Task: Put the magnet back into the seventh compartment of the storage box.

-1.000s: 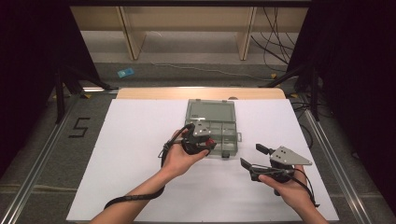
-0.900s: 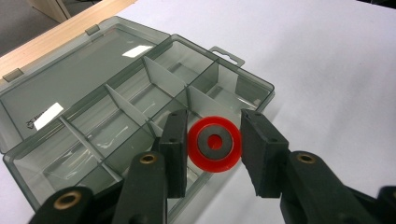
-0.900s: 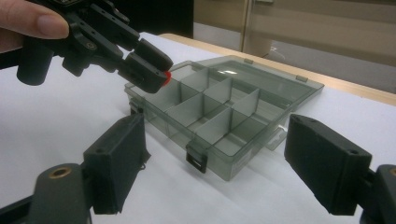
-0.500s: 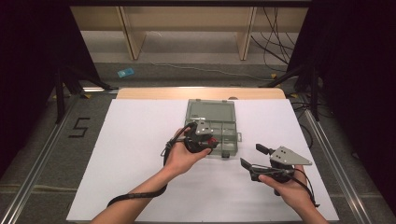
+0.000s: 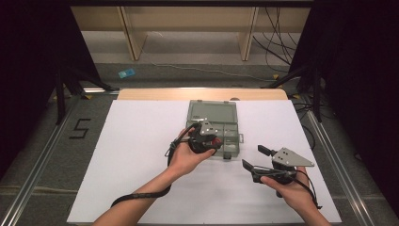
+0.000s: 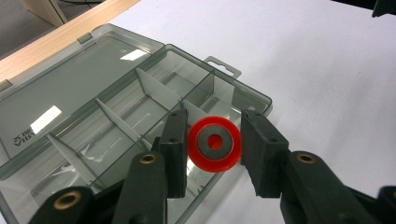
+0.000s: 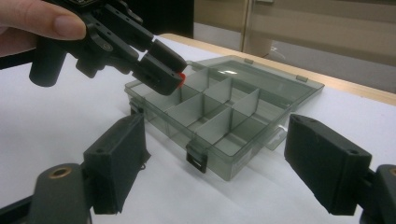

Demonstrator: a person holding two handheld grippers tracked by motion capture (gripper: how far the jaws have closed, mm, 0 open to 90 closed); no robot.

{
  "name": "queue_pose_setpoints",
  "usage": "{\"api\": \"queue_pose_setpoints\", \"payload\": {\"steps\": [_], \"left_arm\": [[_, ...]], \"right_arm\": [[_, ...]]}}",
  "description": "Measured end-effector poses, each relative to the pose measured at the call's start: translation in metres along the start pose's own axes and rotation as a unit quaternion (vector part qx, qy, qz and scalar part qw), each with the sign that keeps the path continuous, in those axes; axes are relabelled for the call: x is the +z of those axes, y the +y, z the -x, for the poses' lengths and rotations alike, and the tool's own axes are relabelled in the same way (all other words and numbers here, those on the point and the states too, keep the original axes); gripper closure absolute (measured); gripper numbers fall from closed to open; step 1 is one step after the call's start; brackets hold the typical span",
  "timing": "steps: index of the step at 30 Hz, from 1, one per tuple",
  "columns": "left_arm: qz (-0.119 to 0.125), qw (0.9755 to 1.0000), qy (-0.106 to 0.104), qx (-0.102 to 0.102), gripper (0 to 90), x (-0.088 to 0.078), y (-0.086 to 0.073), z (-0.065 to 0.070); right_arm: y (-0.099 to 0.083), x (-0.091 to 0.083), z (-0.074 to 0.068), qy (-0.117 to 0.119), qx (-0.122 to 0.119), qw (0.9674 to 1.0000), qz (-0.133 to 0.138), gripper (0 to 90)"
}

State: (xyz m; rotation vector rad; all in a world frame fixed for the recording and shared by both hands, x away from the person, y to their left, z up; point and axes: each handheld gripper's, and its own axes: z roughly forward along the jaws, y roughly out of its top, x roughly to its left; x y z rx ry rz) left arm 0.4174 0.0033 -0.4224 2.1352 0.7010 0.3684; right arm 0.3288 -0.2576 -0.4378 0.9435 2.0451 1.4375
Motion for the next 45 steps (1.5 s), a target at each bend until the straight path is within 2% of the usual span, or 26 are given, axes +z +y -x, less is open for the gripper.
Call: {"api": "queue_pose_setpoints", "payload": {"steps": [1,7,20,26,34,42,45], "left_arm": [[0.0,1.0,-0.001,0.005,63.2,0.0,0.001,0.0],[0.002,1.0,0.0,0.001,63.2,0.003,0.002,0.0],[0.004,1.0,0.0,0.005,63.1,0.008,0.003,-0.001],[0.001,0.9999,-0.001,0.011,63.1,0.012,0.003,-0.003],[-0.003,1.0,0.002,0.007,63.0,0.017,0.001,-0.004],[-0.01,0.9998,0.005,0.016,63.0,0.021,0.0,-0.006],[-0.012,0.9999,0.005,0.011,63.0,0.022,-0.001,-0.006]], "right_arm": [[0.0,0.0,0.0,0.0,0.0,1.0,0.0,21.8],[0.0,0.0,0.0,0.0,0.0,1.0,0.002,21.8],[0.0,0.0,0.0,0.0,0.001,1.0,0.002,21.8],[0.0,0.0,0.0,0.001,0.001,1.0,0.002,21.8],[0.0,0.0,0.0,0.001,0.001,1.0,0.002,21.8],[0.0,0.0,0.0,0.0,0.001,1.0,0.002,21.8],[0.0,0.0,0.0,0.001,0.001,1.0,0.002,21.7]]}}
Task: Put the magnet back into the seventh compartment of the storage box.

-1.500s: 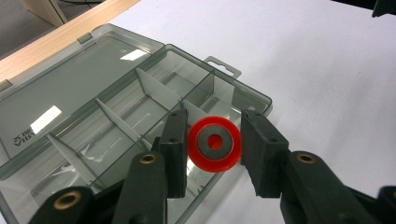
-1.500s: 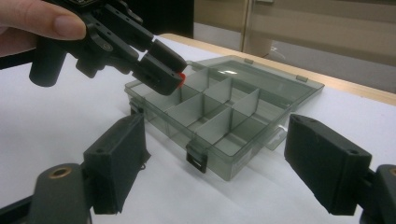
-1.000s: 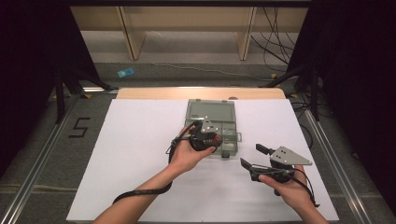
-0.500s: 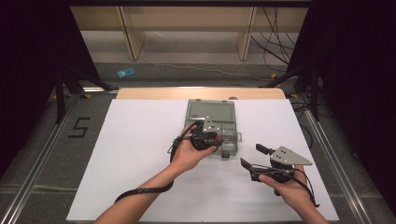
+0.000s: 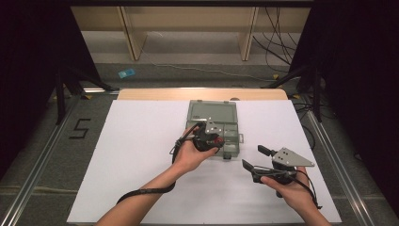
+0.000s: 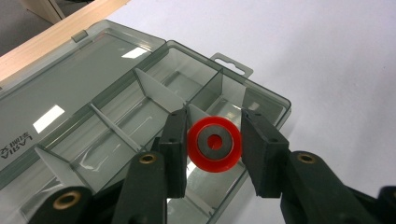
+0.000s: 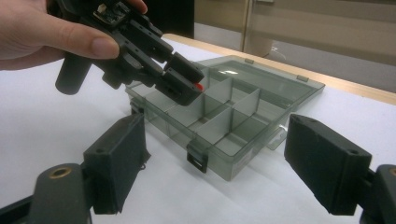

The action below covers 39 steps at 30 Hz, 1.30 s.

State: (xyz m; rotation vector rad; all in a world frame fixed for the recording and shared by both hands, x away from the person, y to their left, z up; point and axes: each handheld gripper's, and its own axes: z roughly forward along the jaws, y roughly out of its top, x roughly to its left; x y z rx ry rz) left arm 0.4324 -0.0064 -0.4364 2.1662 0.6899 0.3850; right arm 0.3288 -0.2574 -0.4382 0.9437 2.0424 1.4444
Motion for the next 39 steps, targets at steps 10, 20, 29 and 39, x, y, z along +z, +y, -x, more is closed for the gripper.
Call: {"api": "queue_pose_setpoints", "payload": {"steps": [10,20,29,39], "left_arm": [[-0.005,1.0,0.0,0.003,62.8,0.003,-0.0025,-0.0029],[-0.011,0.9999,0.0,0.001,62.7,0.0066,-0.0054,-0.0036],[-0.011,0.9999,0.001,0.002,57.8,0.0077,-0.0054,-0.004],[0.014,0.9997,0.003,-0.019,39.6,0.0004,-0.0029,-0.0038]], "right_arm": [[0.0,0.0002,0.0,-0.001,0.0,1.0,0.0,21.8],[0.0,0.0002,-0.0002,-0.001,-0.001,1.0,0.0,21.7],[-0.0001,0.0,-0.0001,0.001,0.0,1.0,0.0,21.7],[0.0007,-0.0023,0.0006,0.001,-0.002,0.9999,-0.015,21.5]]}}
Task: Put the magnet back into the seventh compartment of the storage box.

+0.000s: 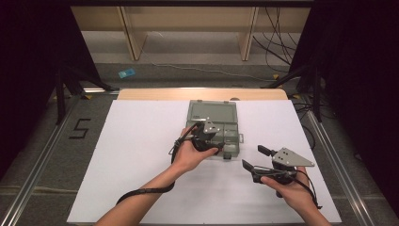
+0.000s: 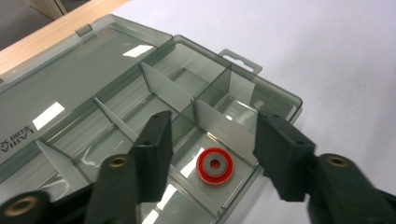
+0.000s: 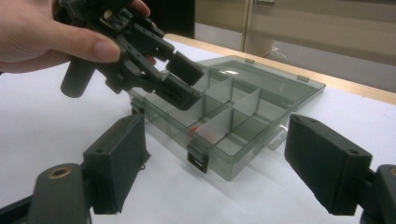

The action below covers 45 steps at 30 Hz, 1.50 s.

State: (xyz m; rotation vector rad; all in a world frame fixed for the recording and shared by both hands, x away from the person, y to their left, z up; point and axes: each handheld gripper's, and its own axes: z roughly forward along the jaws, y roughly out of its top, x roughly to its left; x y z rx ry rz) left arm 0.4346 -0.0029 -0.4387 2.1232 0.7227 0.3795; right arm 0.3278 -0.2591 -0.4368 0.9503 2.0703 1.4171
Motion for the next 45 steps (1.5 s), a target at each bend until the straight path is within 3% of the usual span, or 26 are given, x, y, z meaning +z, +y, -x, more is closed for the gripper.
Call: {"api": "queue_pose_setpoints", "payload": {"steps": [4,5,6,9,15,16,24,28,29,33,35,41,43,45], "left_arm": [[0.011,0.9999,0.005,0.008,23.6,-0.004,0.001,-0.001],[0.015,0.9999,0.006,0.005,23.6,-0.006,0.001,0.0],[0.015,0.9997,0.017,0.012,14.3,-0.008,0.0,-0.001],[0.022,0.9993,0.029,0.008,9.4,-0.013,-0.001,0.0],[0.028,0.9992,0.028,0.0,8.4,-0.02,-0.002,-0.002],[0.023,0.9993,0.029,-0.001,8.0,-0.023,-0.002,-0.002],[0.032,0.9991,0.026,-0.009,6.2,-0.045,-0.012,-0.006],[0.042,0.9985,0.026,-0.026,5.5,-0.056,-0.021,-0.008],[0.033,0.9989,0.025,-0.022,5.2,-0.06,-0.023,-0.009],[0.039,0.9985,0.028,-0.026,4.9,-0.068,-0.031,-0.01],[0.042,0.998,0.026,-0.039,4.9,-0.075,-0.038,-0.01],[0.042,0.9978,0.03,-0.041,4.9,-0.087,-0.048,-0.013],[0.046,0.9976,0.03,-0.041,5.0,-0.095,-0.054,-0.016],[0.049,0.9972,0.034,-0.044,5.1,-0.101,-0.059,-0.017]], "right_arm": [[0.0,0.0,0.0,0.0,0.0,1.0,0.0,21.4],[0.0,0.0,0.0,0.0,0.0,1.0,0.0,21.4],[-0.001,0.002,-0.001,0.001,0.004,0.9999,0.013,21.3],[0.0,0.0,0.0,0.0,0.0,1.0,-0.001,21.3],[-0.001,0.0,0.0,0.0,0.0,1.0,-0.002,21.2],[-0.001,0.003,0.001,-0.002,-0.005,0.9998,0.017,21.2],[-0.002,0.002,0.0,0.0,0.003,0.9999,0.011,21.1],[-0.002,0.003,0.0,0.0,0.004,0.9999,0.012,21.0],[-0.002,0.003,0.0,0.0,0.004,0.9999,0.011,21.1],[-0.002,0.004,0.0,-0.002,0.004,0.9999,0.013,21.0],[-0.002,0.003,0.001,0.0,0.008,0.9999,0.01,20.9],[-0.002,0.005,0.001,0.004,0.008,0.9999,0.014,20.9],[-0.002,0.004,0.003,-0.007,-0.004,0.9999,0.015,20.9],[-0.003,0.006,0.002,0.0,0.01,0.9998,0.016,20.9]]}}
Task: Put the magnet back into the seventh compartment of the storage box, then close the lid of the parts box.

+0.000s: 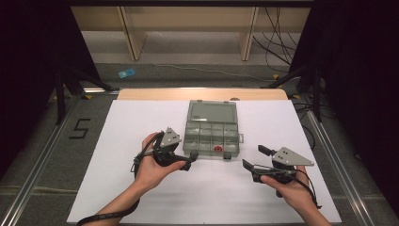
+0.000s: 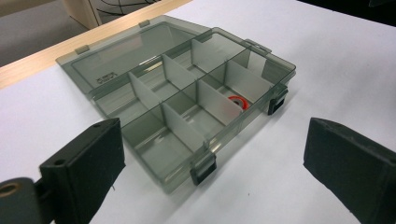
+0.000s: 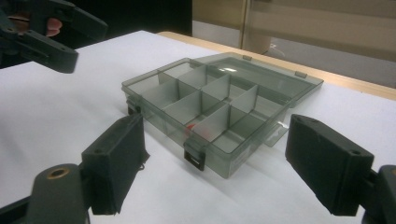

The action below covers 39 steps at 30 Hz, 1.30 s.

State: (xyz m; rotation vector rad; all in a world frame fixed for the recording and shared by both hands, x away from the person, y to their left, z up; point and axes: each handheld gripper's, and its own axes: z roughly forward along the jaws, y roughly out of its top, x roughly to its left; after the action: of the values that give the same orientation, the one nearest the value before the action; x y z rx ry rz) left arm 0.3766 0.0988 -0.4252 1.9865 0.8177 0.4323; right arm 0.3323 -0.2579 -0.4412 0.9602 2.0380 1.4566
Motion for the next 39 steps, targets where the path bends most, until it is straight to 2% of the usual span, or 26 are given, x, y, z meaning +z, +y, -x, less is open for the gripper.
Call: {"api": "queue_pose_setpoints", "payload": {"steps": [1,2,4,5,6,7,8,9,10,12,17,23,24,26,27,28,29,32,34,35,39], "left_arm": [[0.002,1.0,0.001,0.001,5.3,-0.003,-0.002,-0.001],[0.007,0.9999,0.001,-0.009,5.3,-0.004,-0.004,-0.001],[0.004,1.0,0.003,-0.005,5.4,-0.008,-0.006,-0.002],[0.01,0.9999,0.004,-0.012,5.5,-0.01,-0.008,-0.002],[0.006,0.9999,0.007,-0.009,5.6,-0.014,-0.01,-0.003],[0.013,0.9997,0.006,-0.018,5.8,-0.015,-0.012,-0.002],[0.009,0.9998,0.005,-0.014,5.8,-0.02,-0.016,-0.004],[0.009,0.9998,0.005,-0.014,5.9,-0.02,-0.016,-0.004],[0.014,0.9996,0.008,-0.023,5.9,-0.023,-0.019,-0.003],[0.014,0.9996,0.009,-0.025,6.0,-0.026,-0.022,-0.004],[0.016,0.9993,0.018,-0.03,6.1,-0.03,-0.024,-0.006],[0.013,0.9994,0.02,-0.027,6.1,-0.029,-0.025,-0.008],[0.014,0.9993,0.019,-0.03,6.1,-0.029,-0.026,-0.008],[0.024,0.9988,0.019,-0.037,5.9,-0.031,-0.025,-0.009],[0.024,0.9988,0.019,-0.037,5.9,-0.031,-0.025,-0.009],[0.027,0.9987,0.02,-0.038,5.9,-0.032,-0.024,-0.01],[0.034,0.9983,0.02,-0.042,5.9,-0.035,-0.026,-0.01],[0.039,0.9981,0.02,-0.045,5.9,-0.038,-0.028,-0.011],[0.043,0.9977,0.023,-0.047,6.4,-0.042,-0.03,-0.011],[0.048,0.9971,0.021,-0.055,6.4,-0.044,-0.031,-0.011],[0.062,0.9964,0.021,-0.054,6.5,-0.054,-0.035,-0.012]], "right_arm": [[0.001,-0.001,0.0,-0.003,-0.002,1.0,-0.008,20.9],[0.0,0.0,0.001,0.002,-0.002,1.0,-0.001,20.9],[0.001,0.0,0.001,0.003,-0.006,1.0,-0.002,20.9],[0.001,-0.001,0.001,-0.003,-0.003,1.0,-0.007,20.9],[0.001,-0.001,0.0,-0.001,0.002,0.9999,-0.01,20.9],[0.001,-0.001,0.0,-0.002,0.002,0.9999,-0.01,20.9],[0.001,-0.001,0.002,-0.006,-0.008,0.9999,-0.005,20.9],[0.001,-0.001,0.002,-0.006,-0.008,0.9999,-0.005,20.9],[0.001,-0.001,0.002,-0.007,-0.008,0.9999,-0.005,20.9],[0.001,-0.001,0.002,-0.006,-0.01,0.9999,-0.001,20.9],[0.001,-0.002,0.002,-0.008,-0.01,0.9999,-0.004,20.9],[0.001,-0.004,0.002,-0.012,-0.01,0.9998,-0.011,20.9],[0.0,-0.001,0.002,-0.008,-0.007,0.9999,0.008,20.9],[0.0,-0.001,0.003,-0.008,-0.006,0.9999,0.008,20.8],[0.001,-0.004,0.003,-0.014,-0.009,0.9998,-0.01,20.8],[0.001,-0.004,0.003,-0.014,-0.009,0.9998,-0.01,20.8],[0.0,-0.003,0.004,-0.013,-0.007,0.9999,0.003,20.8],[0.0,-0.002,0.004,-0.01,-0.005,0.9999,0.01,20.8],[0.0,-0.002,0.006,-0.014,-0.004,0.9998,0.011,20.8],[0.0,-0.002,0.006,-0.014,-0.004,0.9998,0.011,20.8],[0.001,-0.004,0.006,-0.016,-0.005,0.9998,0.005,20.7]]}}
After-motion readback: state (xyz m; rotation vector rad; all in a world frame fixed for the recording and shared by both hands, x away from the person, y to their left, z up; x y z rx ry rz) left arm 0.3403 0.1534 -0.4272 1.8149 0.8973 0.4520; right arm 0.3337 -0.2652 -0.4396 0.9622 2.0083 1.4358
